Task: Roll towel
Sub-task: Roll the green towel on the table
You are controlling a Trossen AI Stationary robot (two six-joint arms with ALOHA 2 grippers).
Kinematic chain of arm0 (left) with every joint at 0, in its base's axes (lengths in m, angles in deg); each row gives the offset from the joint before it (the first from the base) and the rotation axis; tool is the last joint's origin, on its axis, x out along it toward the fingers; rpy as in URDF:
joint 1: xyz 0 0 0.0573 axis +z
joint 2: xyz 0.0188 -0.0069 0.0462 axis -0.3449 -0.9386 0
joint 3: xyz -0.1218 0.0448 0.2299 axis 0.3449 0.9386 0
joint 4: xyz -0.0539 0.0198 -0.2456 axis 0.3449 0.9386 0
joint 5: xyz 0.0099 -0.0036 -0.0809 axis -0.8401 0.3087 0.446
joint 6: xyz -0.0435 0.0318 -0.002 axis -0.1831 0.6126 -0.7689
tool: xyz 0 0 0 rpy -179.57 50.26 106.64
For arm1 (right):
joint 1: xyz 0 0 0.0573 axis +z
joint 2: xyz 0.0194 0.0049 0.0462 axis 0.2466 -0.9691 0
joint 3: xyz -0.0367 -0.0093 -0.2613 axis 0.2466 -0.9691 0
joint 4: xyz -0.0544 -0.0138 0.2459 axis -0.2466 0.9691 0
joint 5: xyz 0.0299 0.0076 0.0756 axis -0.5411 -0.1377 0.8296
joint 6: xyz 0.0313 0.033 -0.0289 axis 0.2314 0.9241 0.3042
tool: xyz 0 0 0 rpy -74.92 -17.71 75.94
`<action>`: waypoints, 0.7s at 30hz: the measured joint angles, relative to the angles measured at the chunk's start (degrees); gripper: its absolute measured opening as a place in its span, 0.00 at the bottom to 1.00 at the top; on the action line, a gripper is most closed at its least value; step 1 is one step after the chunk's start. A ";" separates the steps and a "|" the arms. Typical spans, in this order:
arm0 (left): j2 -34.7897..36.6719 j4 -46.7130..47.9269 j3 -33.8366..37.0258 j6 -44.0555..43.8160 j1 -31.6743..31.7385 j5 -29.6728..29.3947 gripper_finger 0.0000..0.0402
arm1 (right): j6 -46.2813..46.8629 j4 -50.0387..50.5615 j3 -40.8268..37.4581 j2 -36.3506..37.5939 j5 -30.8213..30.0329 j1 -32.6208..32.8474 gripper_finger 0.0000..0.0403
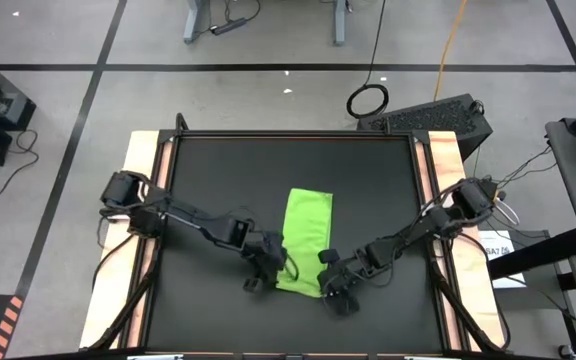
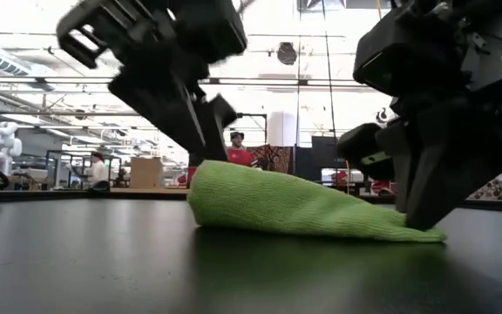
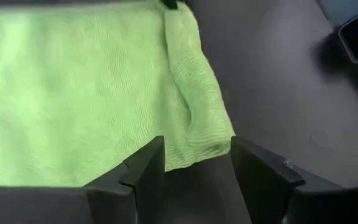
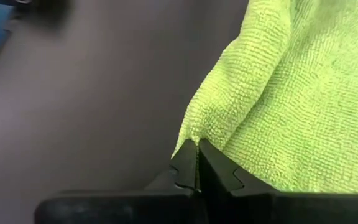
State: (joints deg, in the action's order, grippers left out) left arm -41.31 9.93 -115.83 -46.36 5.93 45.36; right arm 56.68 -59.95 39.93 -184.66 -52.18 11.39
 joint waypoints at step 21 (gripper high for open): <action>-6.39 -10.88 -0.04 22.43 -19.40 -38.12 0.47 | -0.02 -0.95 0.00 0.04 13.48 -6.23 0.00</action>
State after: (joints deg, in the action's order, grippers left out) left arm -47.70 -0.95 -115.87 -23.93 -13.47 7.25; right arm 56.65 -60.89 39.93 -184.61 -38.70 5.16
